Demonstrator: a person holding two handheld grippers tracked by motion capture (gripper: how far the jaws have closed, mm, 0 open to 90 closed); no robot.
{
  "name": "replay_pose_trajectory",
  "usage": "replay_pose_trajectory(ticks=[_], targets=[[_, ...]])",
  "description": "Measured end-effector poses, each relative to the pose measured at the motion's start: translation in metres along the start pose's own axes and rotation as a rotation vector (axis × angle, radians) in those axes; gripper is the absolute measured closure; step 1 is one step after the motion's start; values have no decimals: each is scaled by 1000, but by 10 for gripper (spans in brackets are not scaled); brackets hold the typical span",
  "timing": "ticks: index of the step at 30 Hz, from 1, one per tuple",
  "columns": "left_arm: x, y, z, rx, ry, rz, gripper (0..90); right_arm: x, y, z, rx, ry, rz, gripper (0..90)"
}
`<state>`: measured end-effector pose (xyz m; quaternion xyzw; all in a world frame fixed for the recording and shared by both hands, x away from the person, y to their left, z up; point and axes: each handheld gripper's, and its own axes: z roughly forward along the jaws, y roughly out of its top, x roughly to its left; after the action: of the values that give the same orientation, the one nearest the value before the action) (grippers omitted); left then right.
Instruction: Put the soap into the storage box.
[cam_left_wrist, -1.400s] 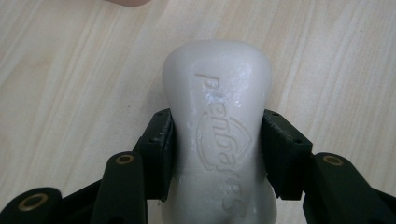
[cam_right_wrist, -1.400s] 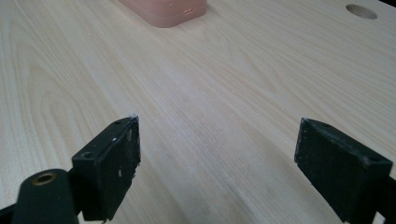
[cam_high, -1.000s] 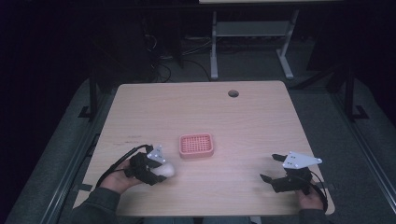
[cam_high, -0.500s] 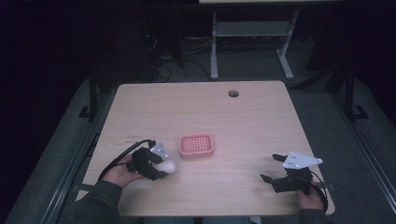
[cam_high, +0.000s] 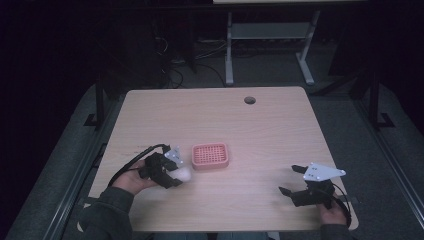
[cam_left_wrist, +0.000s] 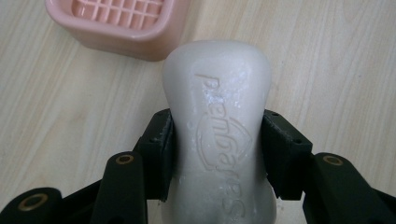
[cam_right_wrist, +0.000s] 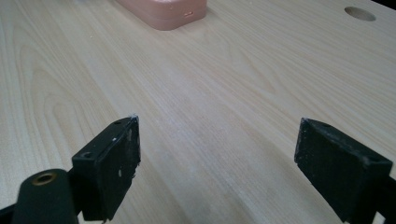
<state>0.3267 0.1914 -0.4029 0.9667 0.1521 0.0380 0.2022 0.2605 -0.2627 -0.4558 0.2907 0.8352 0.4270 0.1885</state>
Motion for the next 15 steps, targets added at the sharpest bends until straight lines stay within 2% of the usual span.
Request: replay_pose_trajectory(ticks=[15], targets=[[10,14,0,-3,-14,12,494,0,0,-1,-6,-1,3,136]])
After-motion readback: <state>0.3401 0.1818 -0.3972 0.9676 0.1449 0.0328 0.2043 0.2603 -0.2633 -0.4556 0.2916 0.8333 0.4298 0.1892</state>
